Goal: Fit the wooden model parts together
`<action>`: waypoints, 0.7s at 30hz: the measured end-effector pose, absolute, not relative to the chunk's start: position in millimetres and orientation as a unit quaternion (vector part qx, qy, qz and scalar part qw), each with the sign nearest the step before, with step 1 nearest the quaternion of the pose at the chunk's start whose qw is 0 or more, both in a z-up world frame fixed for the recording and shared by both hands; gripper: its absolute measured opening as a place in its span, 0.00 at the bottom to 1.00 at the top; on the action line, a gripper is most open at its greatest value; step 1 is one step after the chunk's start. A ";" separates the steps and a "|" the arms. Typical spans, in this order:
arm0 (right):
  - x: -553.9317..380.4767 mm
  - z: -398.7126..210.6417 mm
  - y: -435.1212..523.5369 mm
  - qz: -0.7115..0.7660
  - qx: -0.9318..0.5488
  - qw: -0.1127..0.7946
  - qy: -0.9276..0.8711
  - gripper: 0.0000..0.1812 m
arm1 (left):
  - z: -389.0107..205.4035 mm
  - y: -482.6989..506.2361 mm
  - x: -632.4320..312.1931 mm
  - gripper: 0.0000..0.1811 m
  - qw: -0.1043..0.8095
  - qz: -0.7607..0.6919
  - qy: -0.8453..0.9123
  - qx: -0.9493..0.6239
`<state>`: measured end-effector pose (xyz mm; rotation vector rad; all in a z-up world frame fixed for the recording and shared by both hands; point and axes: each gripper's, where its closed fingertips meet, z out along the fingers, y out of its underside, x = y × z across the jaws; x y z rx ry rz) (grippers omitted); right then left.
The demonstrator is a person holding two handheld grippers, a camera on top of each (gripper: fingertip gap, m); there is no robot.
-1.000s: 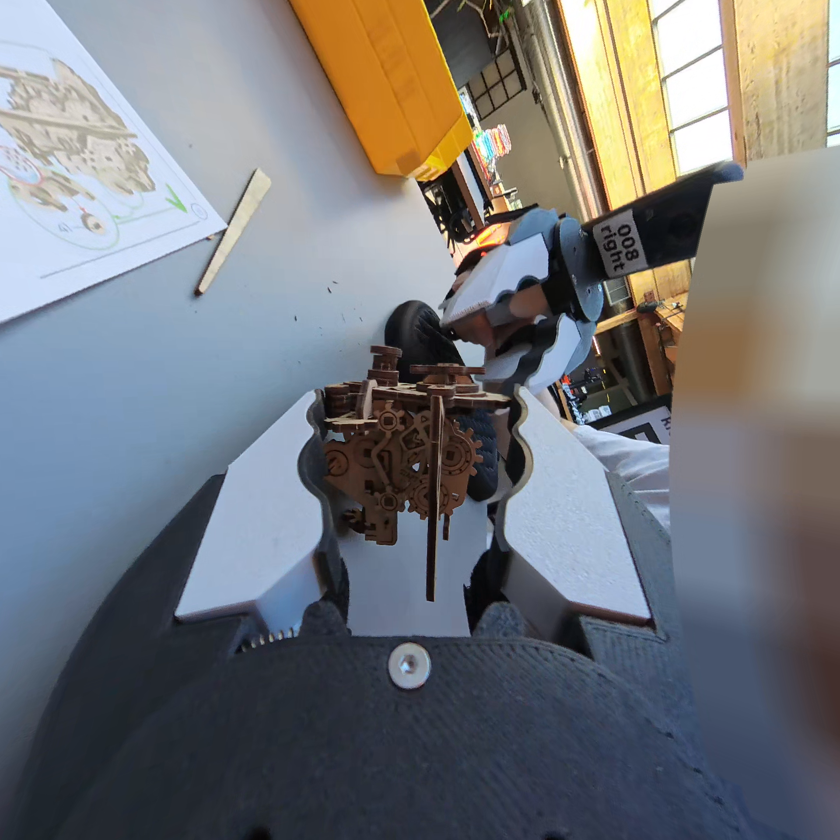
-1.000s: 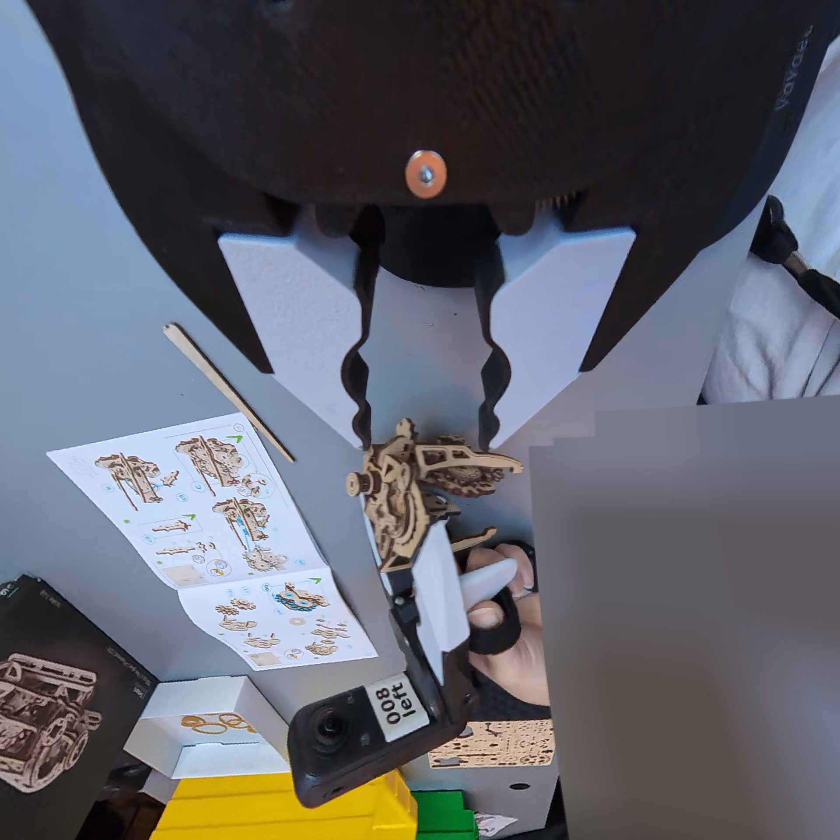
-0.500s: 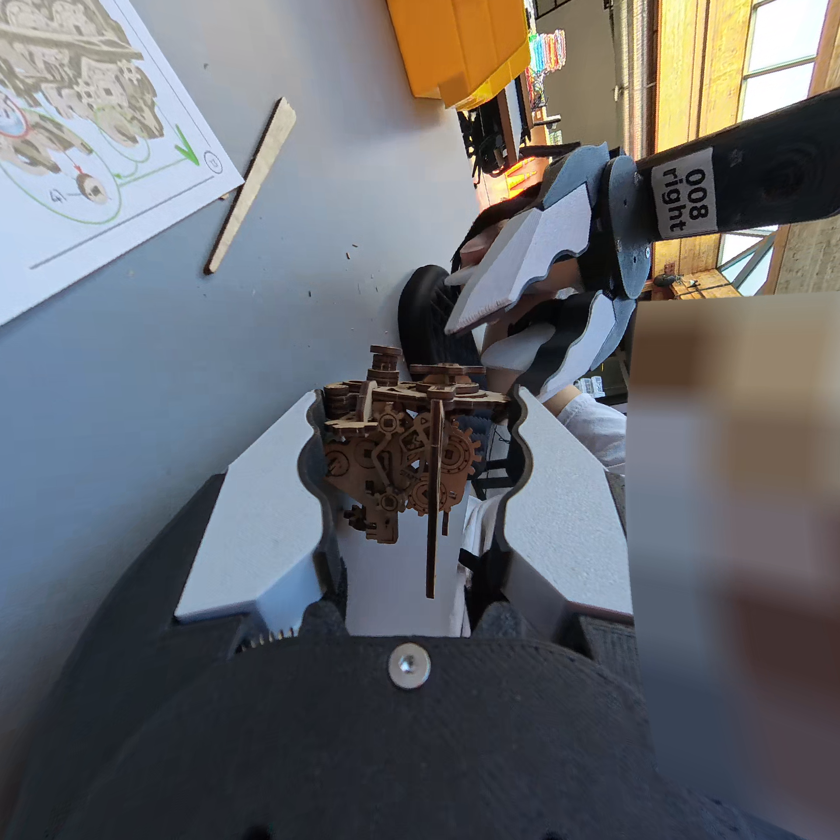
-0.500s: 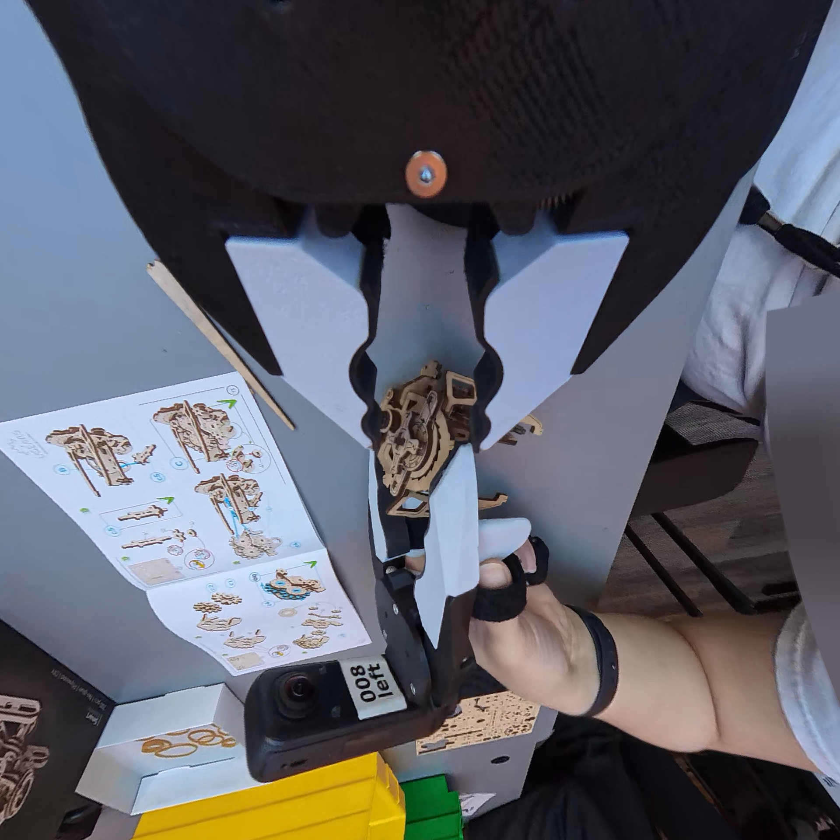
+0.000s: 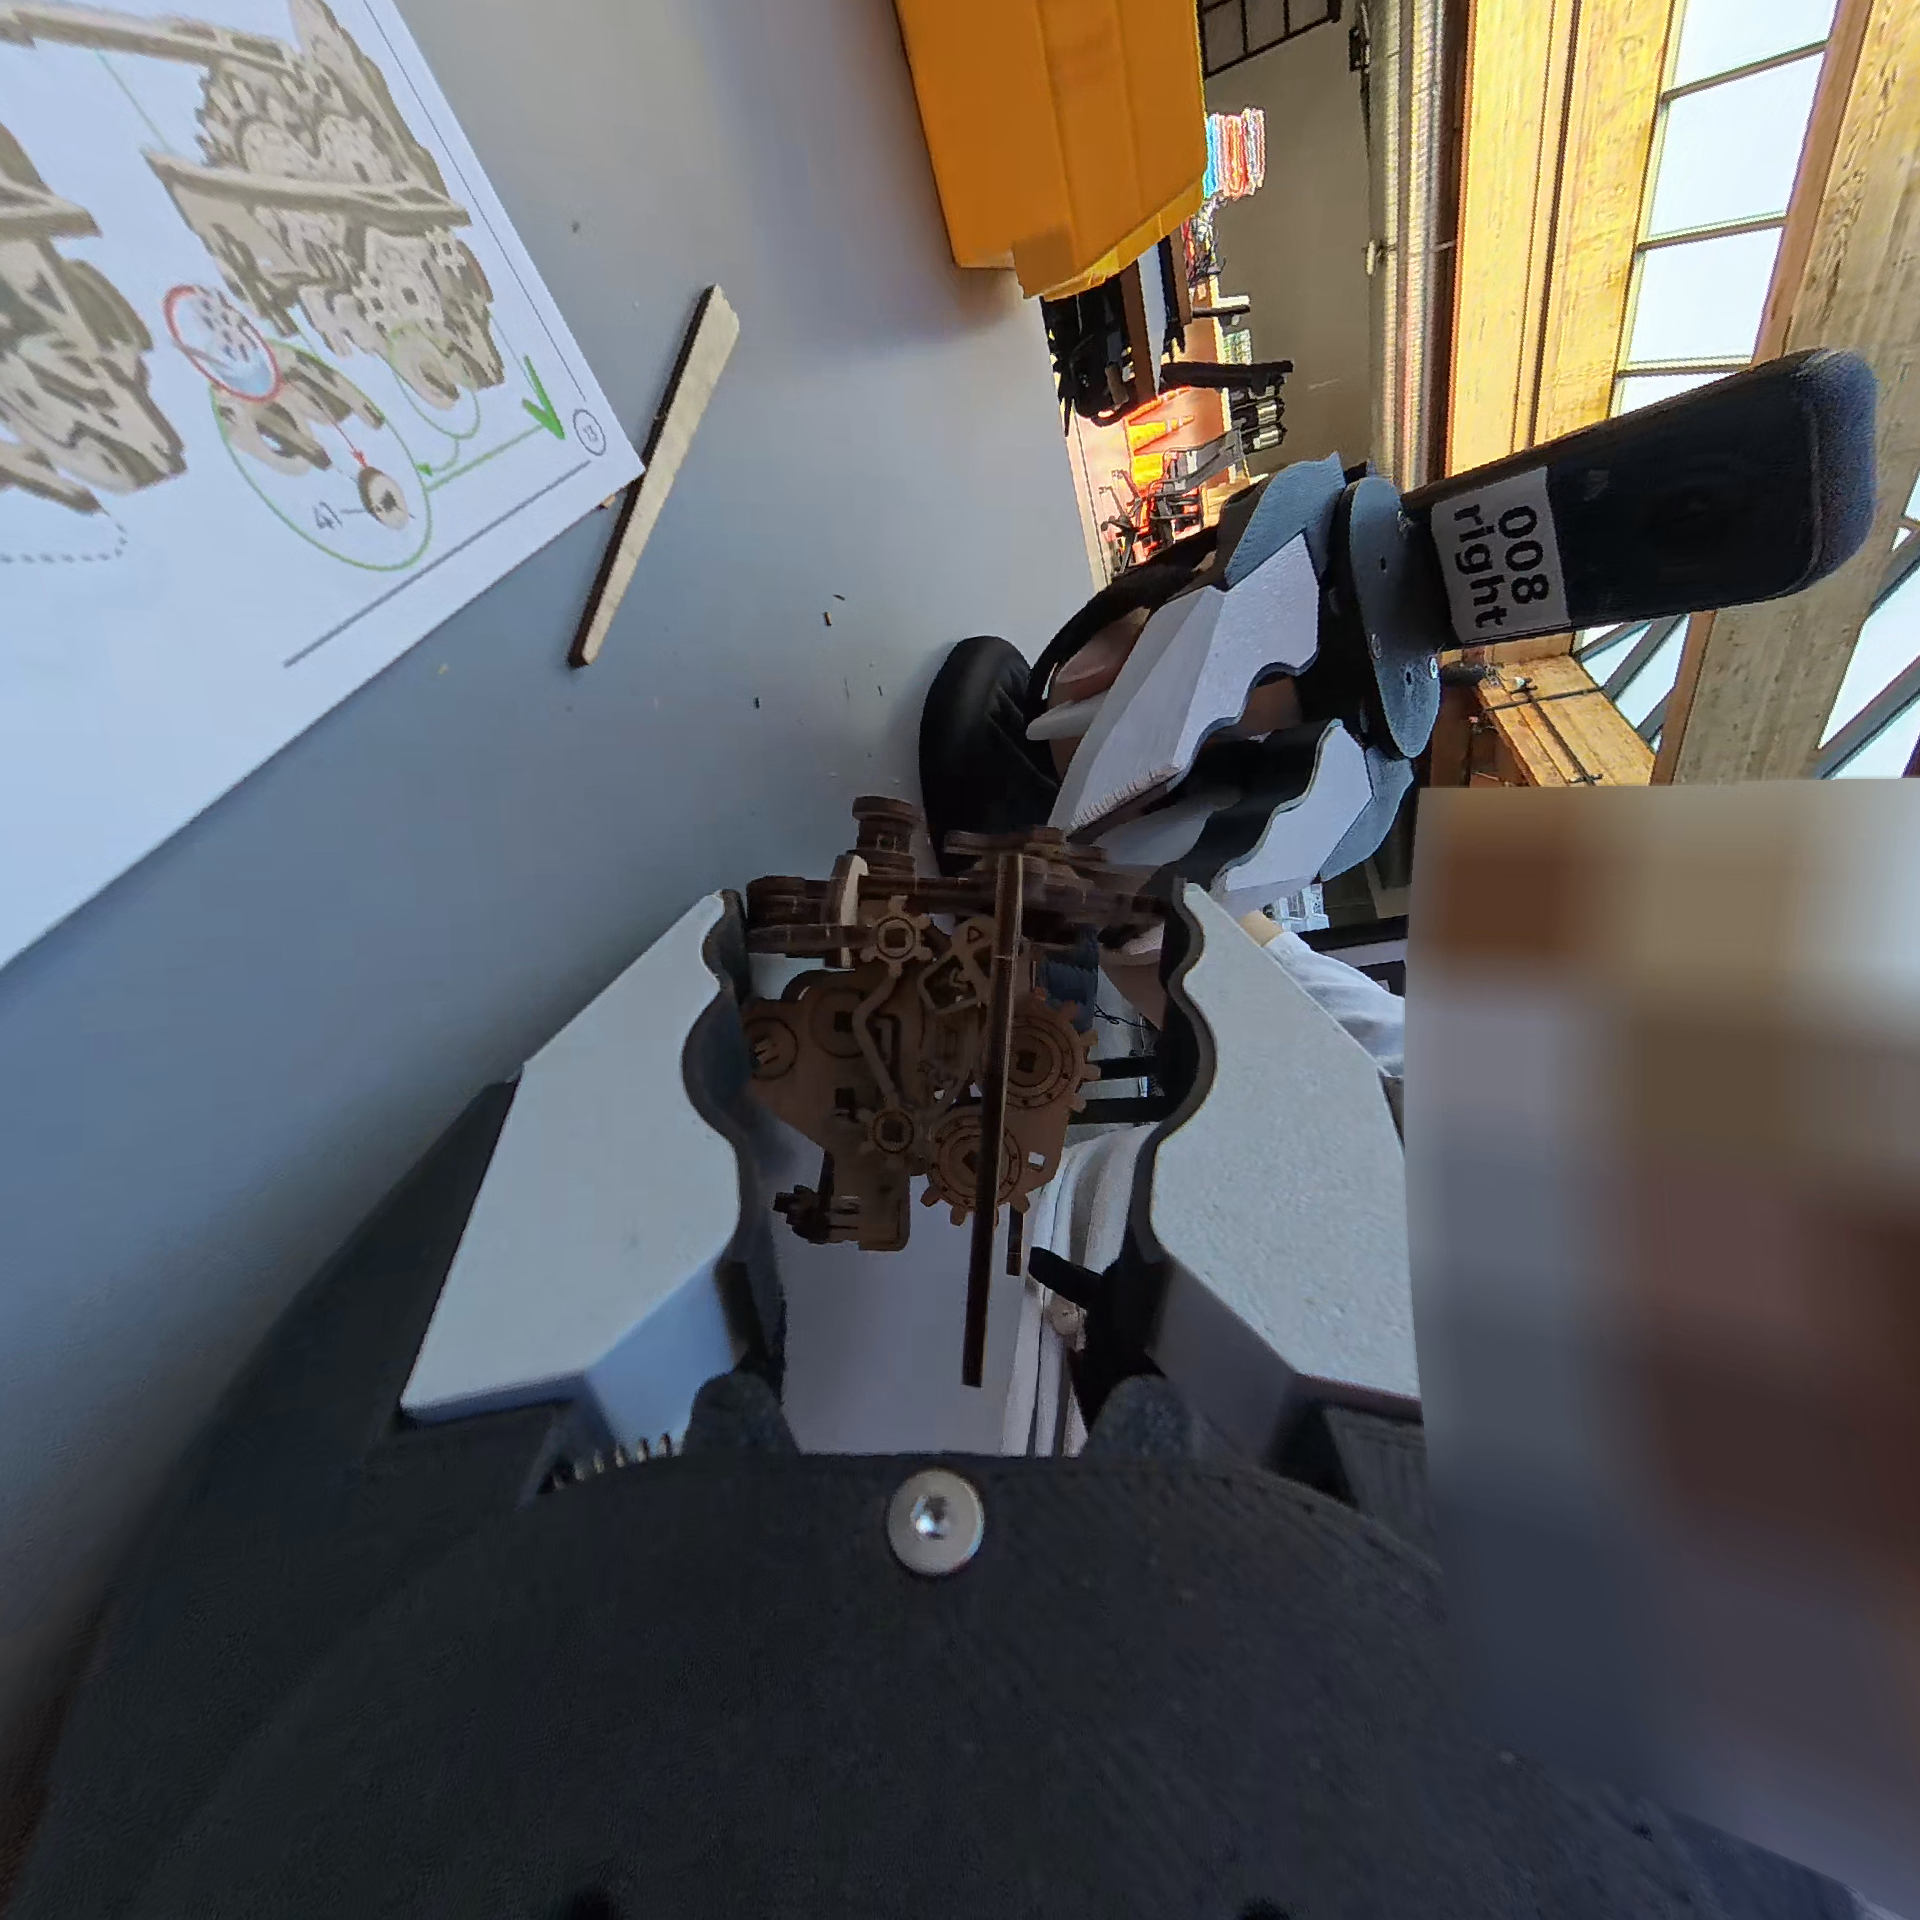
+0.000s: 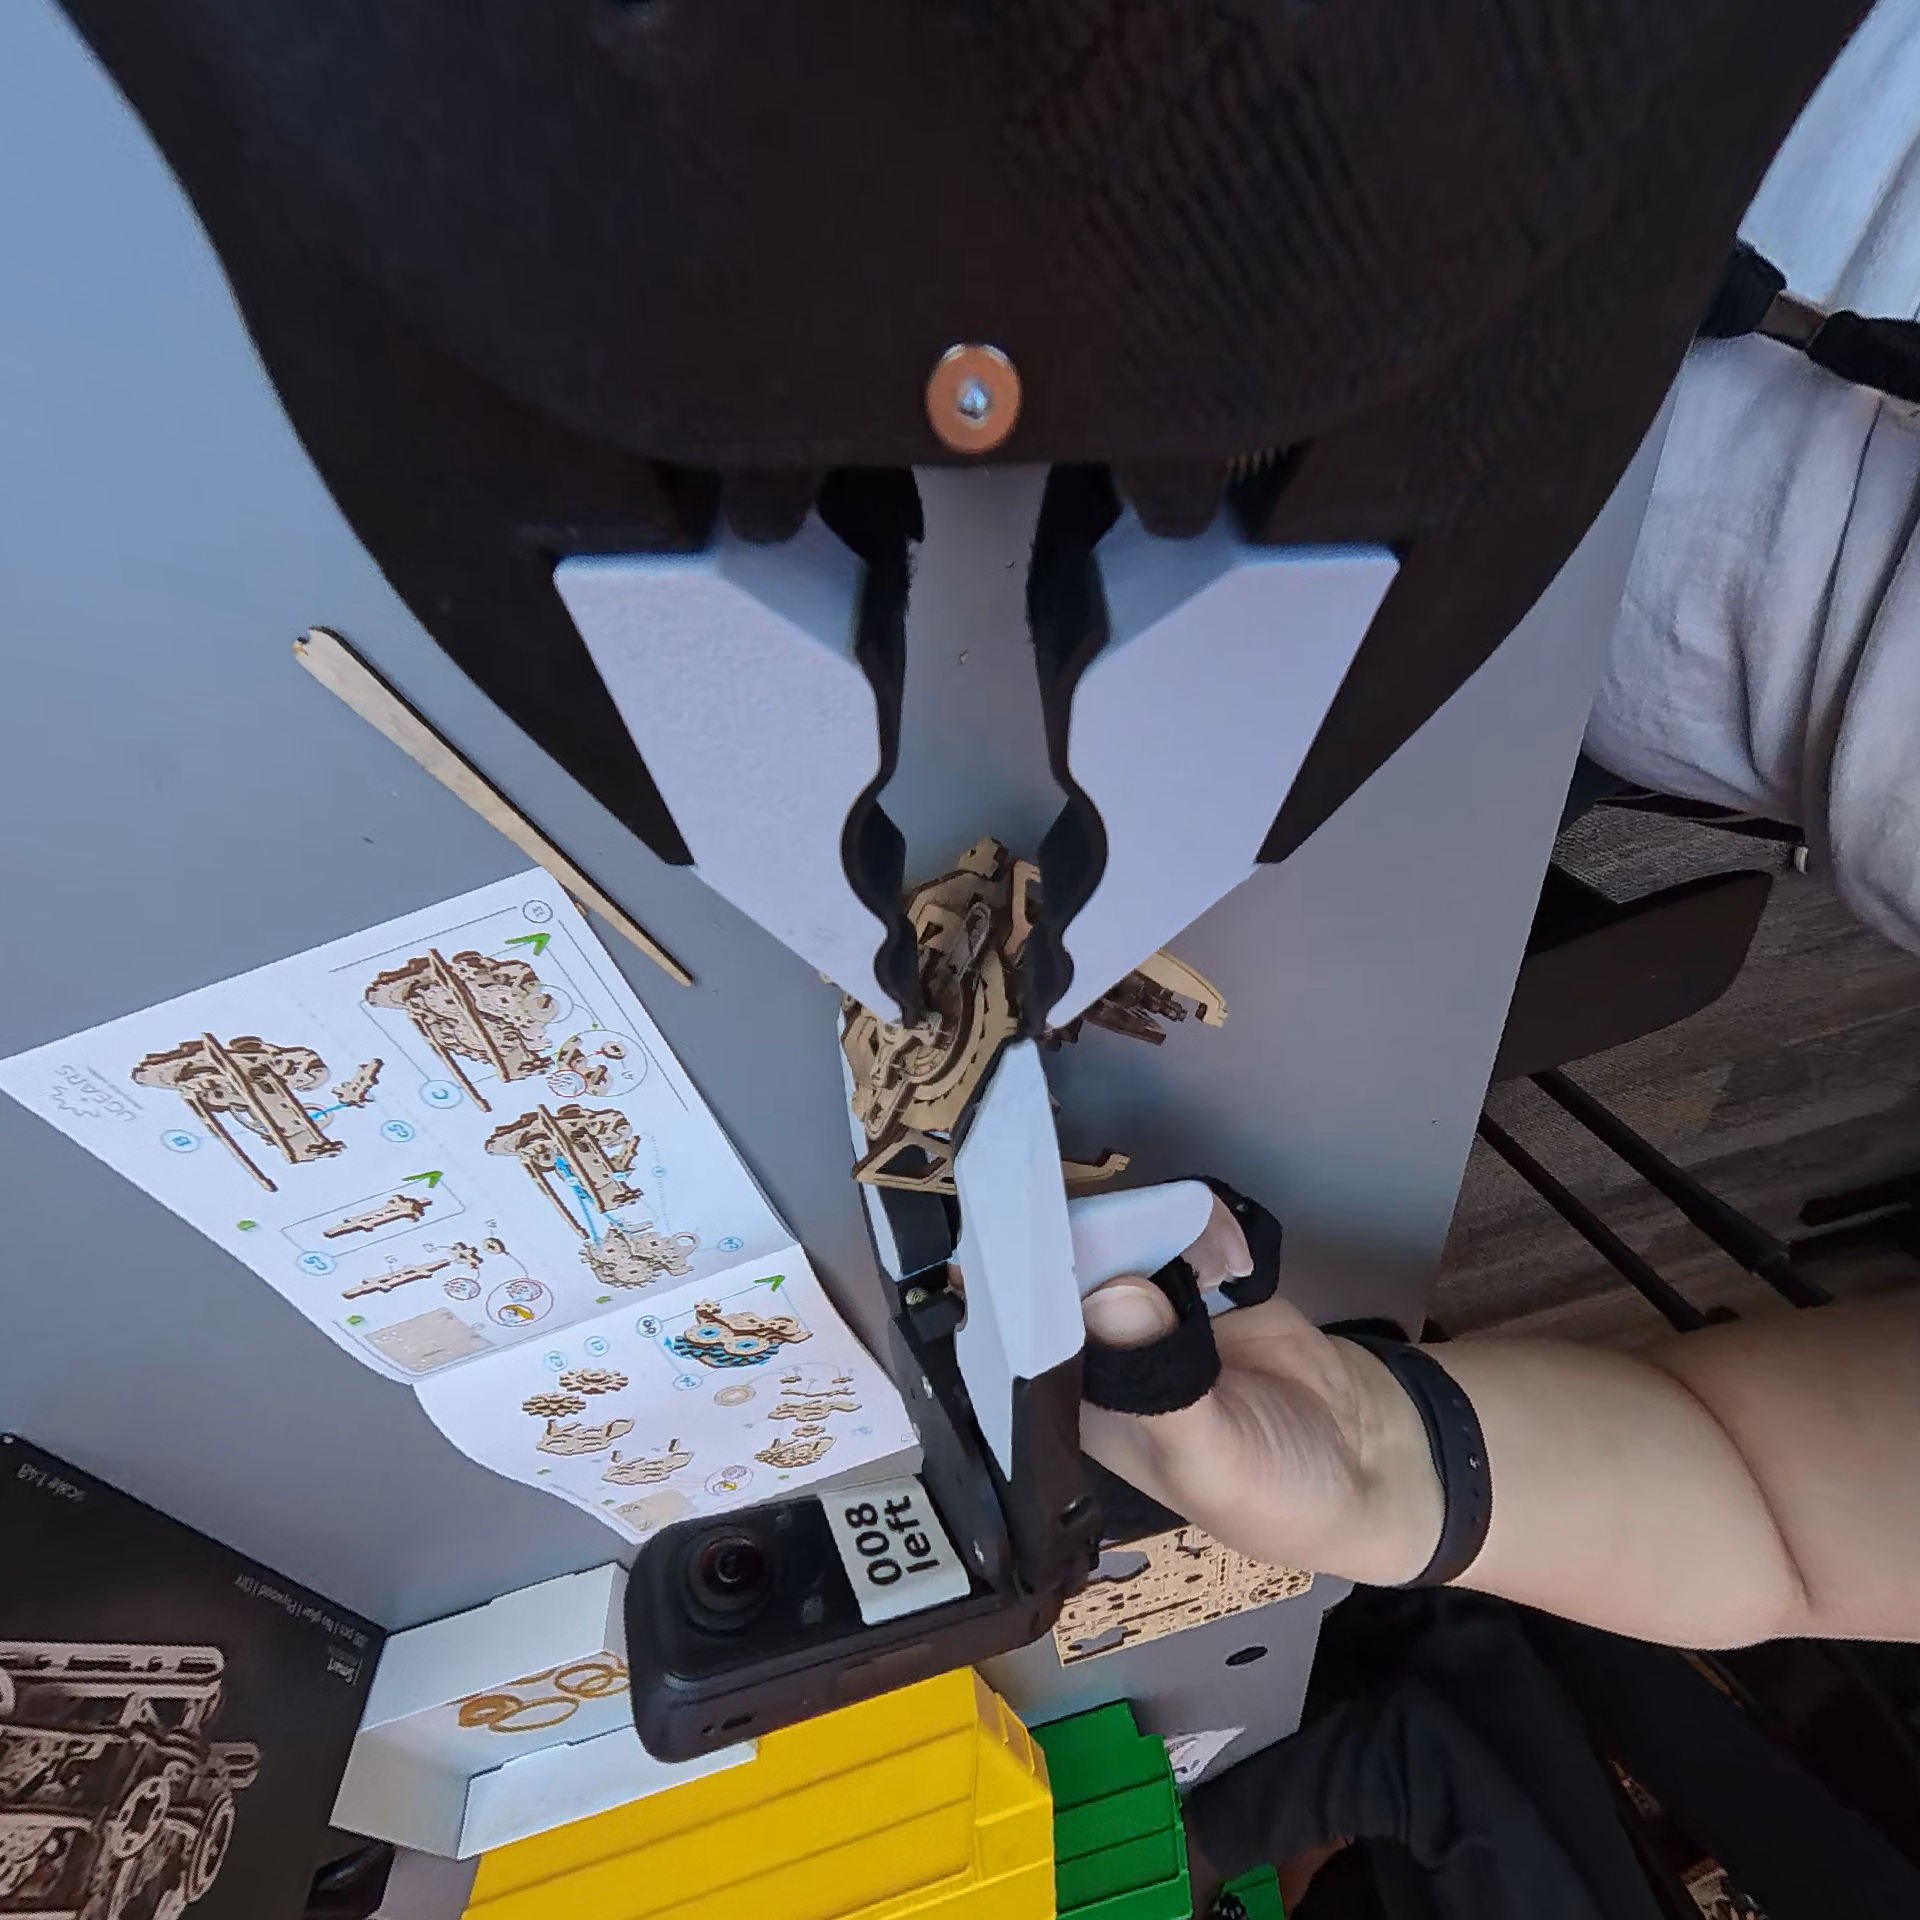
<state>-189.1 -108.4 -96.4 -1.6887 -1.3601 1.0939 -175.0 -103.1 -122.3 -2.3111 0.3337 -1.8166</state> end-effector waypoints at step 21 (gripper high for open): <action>-193.1 -99.2 -101.6 0.375 -0.676 0.366 -0.517 0.00 | -114.1 -92.9 -217.9 0.33 0.184 -0.576 0.109 -0.789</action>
